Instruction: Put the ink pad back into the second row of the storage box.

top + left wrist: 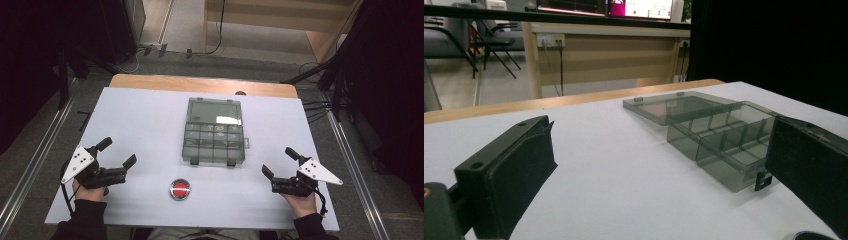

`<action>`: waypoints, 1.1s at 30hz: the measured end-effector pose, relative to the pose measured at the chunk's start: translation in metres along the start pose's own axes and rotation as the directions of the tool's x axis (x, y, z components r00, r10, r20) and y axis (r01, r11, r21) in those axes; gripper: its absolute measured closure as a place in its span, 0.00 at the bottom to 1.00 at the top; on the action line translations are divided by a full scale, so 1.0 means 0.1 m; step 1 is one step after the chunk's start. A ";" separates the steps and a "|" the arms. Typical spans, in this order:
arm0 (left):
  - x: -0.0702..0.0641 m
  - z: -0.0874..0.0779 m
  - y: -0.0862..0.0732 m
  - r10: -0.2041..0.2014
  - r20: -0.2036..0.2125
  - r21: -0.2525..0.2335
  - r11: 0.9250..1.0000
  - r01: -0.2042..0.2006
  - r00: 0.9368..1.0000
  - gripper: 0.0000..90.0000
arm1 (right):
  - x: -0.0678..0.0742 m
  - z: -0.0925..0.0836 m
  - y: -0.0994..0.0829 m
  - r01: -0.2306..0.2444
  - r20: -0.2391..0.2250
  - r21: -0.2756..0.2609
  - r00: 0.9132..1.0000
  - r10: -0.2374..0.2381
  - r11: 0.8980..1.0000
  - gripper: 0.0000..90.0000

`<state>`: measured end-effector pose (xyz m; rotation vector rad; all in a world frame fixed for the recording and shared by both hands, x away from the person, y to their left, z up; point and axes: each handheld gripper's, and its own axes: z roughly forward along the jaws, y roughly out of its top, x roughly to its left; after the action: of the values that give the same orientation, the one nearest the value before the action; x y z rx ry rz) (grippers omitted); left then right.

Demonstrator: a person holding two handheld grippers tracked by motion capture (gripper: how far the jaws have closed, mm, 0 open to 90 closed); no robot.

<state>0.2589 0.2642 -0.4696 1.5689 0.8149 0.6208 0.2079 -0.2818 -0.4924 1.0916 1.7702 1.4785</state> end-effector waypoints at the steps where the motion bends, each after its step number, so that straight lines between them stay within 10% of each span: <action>1: 0.00 0.00 0.00 -0.003 0.004 0.003 1.000 0.003 1.000 0.00 | -0.01 0.00 0.00 -0.003 0.000 0.001 1.000 0.003 1.000 0.00; 33: 0.01 0.00 -0.01 -0.034 -0.011 0.009 0.999 0.034 0.999 0.00 | 0.15 0.11 -0.04 0.037 -0.100 0.117 0.995 -0.026 0.992 0.00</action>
<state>0.2591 0.2651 -0.4703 1.5575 0.8520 0.6019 0.2087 -0.2635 -0.4981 1.0600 1.9561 1.4458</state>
